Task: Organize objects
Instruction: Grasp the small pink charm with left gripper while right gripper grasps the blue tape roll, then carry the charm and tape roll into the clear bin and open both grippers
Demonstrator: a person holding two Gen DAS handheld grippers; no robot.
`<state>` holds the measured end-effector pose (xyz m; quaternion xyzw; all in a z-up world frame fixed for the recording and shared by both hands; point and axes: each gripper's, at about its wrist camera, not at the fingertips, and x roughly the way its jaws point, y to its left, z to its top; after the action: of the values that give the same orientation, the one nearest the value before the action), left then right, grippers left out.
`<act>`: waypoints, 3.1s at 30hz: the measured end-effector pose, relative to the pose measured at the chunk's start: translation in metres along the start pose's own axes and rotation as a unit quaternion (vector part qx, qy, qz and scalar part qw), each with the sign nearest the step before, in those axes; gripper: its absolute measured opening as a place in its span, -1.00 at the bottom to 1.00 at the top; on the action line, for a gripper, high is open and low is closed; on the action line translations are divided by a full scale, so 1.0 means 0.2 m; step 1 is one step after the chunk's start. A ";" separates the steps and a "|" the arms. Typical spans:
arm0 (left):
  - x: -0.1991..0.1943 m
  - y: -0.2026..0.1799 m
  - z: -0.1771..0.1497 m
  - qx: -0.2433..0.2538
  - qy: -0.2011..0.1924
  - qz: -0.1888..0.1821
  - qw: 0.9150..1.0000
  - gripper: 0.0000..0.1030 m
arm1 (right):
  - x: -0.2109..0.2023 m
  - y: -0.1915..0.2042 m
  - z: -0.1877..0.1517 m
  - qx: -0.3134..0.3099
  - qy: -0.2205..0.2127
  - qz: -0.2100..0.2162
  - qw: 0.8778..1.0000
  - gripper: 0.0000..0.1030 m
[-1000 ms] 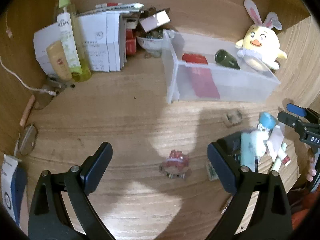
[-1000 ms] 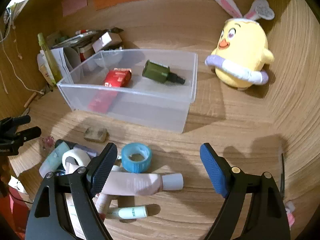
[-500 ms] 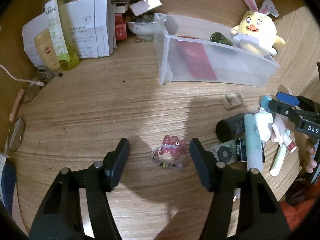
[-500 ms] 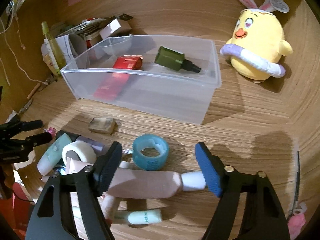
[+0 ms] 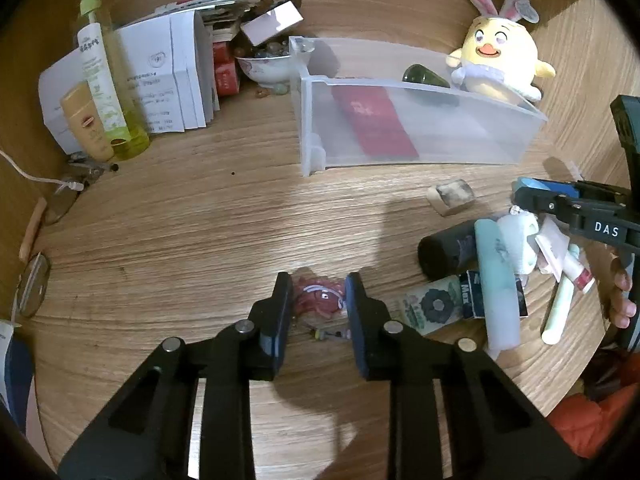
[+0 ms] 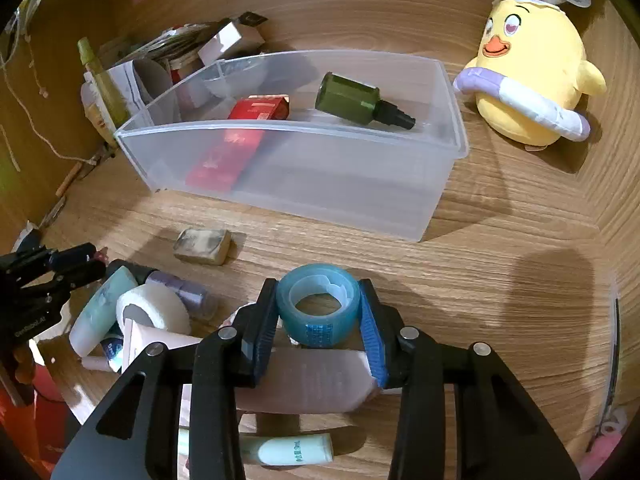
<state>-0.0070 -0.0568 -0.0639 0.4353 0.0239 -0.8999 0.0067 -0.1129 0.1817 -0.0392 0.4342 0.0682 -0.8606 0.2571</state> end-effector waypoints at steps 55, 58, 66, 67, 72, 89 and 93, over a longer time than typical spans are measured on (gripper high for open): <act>-0.26 -0.08 0.76 -0.036 -0.192 -0.024 0.980 -0.48 | -0.29 0.01 0.49 -0.022 -0.164 -0.012 0.986 -0.31; -0.19 -0.09 0.79 -0.037 -0.179 -0.023 0.983 -0.48 | -0.23 -0.01 0.52 -0.021 -0.151 -0.016 0.988 -0.31; 0.03 -0.10 0.82 -0.038 -0.132 -0.022 0.990 -0.48 | -0.04 -0.05 0.53 -0.012 -0.106 -0.018 0.994 -0.31; 0.06 -0.10 0.82 -0.039 -0.125 -0.022 0.991 -0.48 | -0.02 -0.06 0.53 -0.012 -0.102 -0.019 0.995 -0.31; 0.17 -0.10 0.81 -0.036 -0.097 -0.027 0.994 -0.48 | 0.07 -0.08 0.52 -0.004 -0.079 -0.024 0.997 -0.31; 0.28 -0.16 0.79 -0.009 -0.052 -0.034 0.998 -0.48 | 0.17 -0.03 0.53 -0.014 -0.057 -0.043 0.997 -0.31; 0.26 -0.17 0.79 -0.006 -0.055 -0.035 0.998 -0.36 | 0.16 -0.02 0.53 -0.014 -0.056 -0.038 0.998 -0.31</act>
<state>-0.1631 -0.0303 -0.0057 0.3842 0.0446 -0.9219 -0.0208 -0.2068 0.1366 0.0000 0.3790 0.0819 -0.8918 0.2331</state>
